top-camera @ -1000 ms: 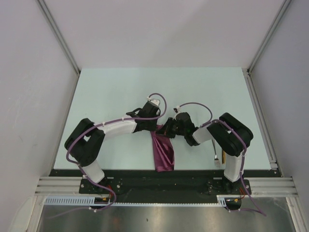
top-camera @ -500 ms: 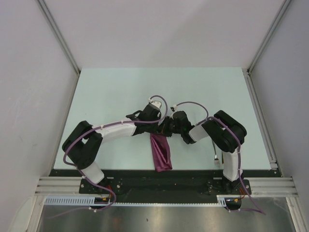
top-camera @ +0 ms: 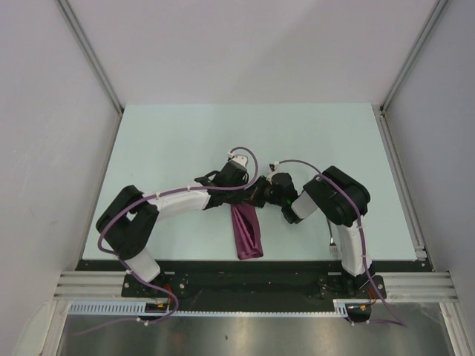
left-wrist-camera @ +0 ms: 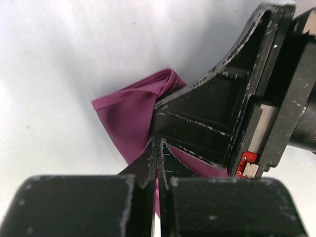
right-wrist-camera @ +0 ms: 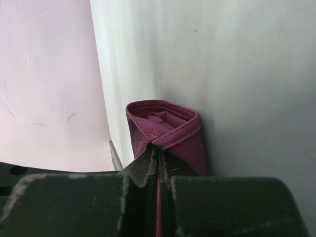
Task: Fold the napkin into a case and place the utensils inside
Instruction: Stuff the top corner of the smaller-rectangle-folded napkin at the center of the board.
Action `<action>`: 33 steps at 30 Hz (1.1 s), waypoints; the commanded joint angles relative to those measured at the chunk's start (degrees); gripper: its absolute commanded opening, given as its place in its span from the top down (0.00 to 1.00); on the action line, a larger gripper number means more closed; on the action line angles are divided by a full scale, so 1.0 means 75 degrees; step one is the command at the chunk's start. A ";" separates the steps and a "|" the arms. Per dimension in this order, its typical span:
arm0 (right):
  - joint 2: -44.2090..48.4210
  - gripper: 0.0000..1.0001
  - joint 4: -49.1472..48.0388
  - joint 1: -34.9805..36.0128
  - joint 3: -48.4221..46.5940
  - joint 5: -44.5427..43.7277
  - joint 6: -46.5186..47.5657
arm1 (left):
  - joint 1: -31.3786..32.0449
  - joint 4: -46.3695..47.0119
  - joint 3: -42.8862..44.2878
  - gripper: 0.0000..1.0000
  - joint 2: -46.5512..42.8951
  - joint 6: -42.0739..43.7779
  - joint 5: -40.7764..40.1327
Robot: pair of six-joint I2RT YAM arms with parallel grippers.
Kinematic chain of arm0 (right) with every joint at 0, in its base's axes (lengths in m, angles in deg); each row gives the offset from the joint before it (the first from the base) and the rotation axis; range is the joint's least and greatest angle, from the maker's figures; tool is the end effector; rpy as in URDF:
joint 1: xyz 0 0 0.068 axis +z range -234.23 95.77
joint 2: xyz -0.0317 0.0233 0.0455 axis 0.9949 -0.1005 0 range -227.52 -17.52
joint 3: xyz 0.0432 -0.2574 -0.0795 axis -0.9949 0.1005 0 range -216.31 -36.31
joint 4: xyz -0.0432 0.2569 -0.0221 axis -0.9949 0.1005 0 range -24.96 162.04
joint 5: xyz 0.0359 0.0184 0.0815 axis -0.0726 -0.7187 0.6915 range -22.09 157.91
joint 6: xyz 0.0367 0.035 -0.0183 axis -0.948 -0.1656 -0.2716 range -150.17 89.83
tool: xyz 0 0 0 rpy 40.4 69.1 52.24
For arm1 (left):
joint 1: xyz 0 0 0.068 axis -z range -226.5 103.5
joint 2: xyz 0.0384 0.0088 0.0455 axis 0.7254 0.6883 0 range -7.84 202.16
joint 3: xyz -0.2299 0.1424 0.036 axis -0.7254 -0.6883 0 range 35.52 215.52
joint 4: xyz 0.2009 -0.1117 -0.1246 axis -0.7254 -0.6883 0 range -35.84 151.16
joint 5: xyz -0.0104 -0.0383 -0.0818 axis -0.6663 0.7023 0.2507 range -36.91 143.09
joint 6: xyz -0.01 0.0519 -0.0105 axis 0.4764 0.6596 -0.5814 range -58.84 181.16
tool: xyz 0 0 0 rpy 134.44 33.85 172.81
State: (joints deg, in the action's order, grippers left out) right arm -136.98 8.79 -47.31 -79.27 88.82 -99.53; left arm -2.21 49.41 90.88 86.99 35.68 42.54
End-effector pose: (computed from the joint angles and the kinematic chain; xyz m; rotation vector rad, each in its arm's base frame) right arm 0.2850 0.2300 0.0821 0.3482 2.2248 1.4926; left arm 0.2464 -0.2311 0.1822 0.3243 2.4479 -0.3099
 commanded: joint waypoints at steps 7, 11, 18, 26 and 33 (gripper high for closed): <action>0.0177 0.98 -0.0270 0.0034 0.0114 -0.0198 0.0319 | -0.0023 0.0148 0.0261 0.98 0.0003 -0.0283 -0.0094; 0.0563 0.97 0.0302 -0.0013 0.0092 0.0001 0.0669 | -0.0035 0.0148 0.0085 0.87 -0.0677 -0.0330 -0.0012; 0.0904 0.94 0.0972 -0.0025 -0.0061 0.0108 0.0869 | -0.0116 -0.0133 -0.0068 0.59 -0.1042 -0.0201 -0.0305; 0.1033 0.92 0.1242 -0.0037 0.0009 0.0013 0.0846 | -0.0093 -0.0168 -0.0185 0.58 -0.0421 -0.0061 -0.0422; 0.1677 0.92 0.1991 -0.0165 0.0138 0.0013 0.1349 | -0.0082 -0.0168 -0.0220 0.60 -0.0281 0.0033 -0.0574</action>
State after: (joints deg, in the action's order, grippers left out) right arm -129.48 20.62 -47.59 -78.28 89.17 -93.15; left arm -2.71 47.68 89.19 84.56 34.70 39.92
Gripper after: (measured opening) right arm 0.086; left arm 0.407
